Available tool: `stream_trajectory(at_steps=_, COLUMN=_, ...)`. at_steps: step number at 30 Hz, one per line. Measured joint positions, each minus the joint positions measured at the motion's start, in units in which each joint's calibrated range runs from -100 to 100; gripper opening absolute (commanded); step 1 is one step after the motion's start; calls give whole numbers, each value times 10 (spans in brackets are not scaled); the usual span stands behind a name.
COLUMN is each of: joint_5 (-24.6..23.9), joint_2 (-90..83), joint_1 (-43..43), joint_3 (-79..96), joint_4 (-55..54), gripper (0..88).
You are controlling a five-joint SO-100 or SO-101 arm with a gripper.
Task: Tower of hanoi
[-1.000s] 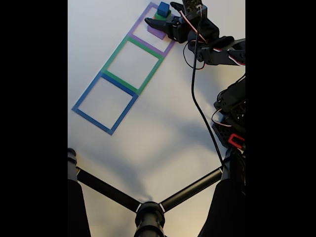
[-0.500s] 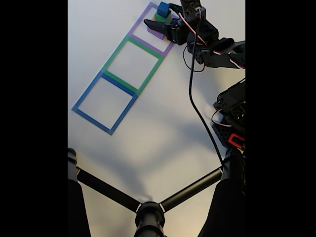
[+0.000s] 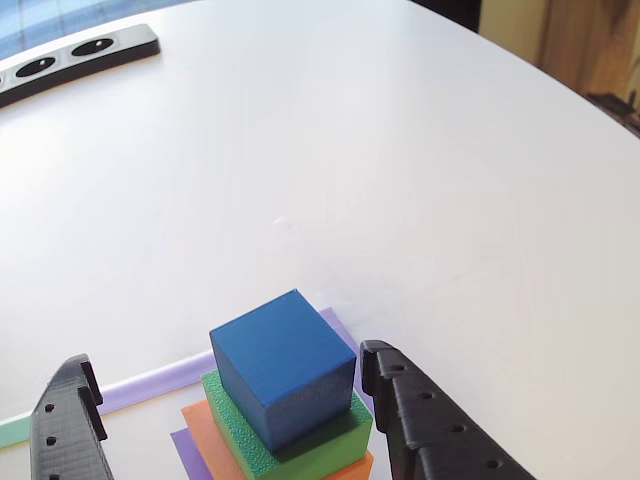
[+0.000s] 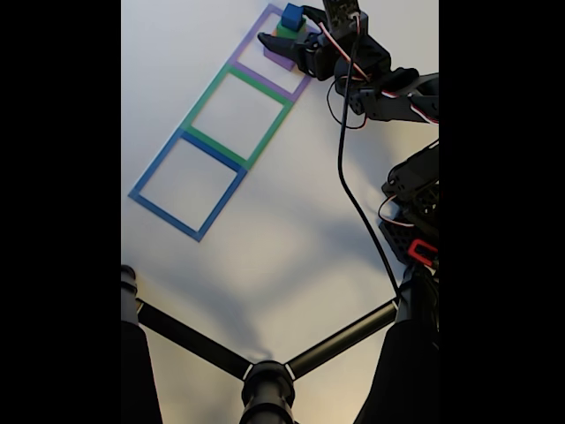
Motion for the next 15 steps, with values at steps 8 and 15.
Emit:
stream_trajectory(at_steps=8, joint_5=0, joint_2=0, joint_1=0, joint_3=0, joint_4=-2, gripper=244)
stream_trajectory(at_steps=15, joint_5=0, joint_2=0, joint_1=0, joint_3=0, joint_4=-5, gripper=206)
